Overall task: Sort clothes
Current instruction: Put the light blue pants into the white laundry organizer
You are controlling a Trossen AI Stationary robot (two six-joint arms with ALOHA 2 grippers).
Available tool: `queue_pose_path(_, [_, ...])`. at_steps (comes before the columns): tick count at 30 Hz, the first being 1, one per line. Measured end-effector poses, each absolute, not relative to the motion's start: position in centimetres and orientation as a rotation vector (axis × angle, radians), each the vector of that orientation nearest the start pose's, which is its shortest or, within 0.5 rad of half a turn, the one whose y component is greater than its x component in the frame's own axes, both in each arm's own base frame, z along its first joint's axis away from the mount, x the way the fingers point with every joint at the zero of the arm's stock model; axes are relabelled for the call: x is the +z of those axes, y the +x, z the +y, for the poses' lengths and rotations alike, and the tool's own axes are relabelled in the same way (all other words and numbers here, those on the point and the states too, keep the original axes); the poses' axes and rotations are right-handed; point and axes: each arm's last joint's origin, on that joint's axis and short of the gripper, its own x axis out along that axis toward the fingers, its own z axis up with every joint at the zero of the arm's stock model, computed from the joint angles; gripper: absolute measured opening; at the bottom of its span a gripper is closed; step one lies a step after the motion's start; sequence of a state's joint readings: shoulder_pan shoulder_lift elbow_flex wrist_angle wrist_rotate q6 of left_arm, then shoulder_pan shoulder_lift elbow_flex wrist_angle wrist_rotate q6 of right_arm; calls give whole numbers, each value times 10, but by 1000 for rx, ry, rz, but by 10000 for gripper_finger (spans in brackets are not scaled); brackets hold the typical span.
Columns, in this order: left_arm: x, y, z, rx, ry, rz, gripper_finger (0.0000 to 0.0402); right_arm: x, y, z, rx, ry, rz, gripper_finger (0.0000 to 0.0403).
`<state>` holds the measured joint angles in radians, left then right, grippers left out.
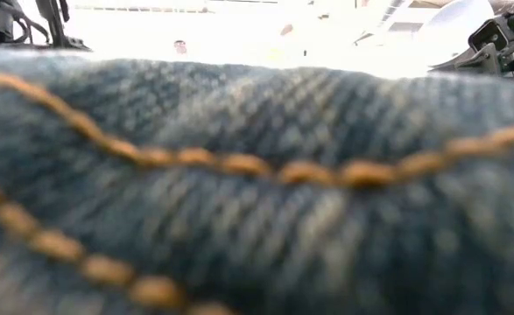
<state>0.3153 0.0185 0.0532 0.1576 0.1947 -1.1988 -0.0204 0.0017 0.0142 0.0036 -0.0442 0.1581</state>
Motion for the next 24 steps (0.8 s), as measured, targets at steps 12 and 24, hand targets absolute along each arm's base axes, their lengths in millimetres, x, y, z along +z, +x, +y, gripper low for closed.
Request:
queue_pose_path(12, [204, 89, 7, -362, -1187, -88, 4, 169, 97, -1, 25, 158, -14, 0])
queue_pose_path(24, [209, 92, -2, -286, -1335, -224, 4, 169, 97, -1, 25, 158, -14, 0])
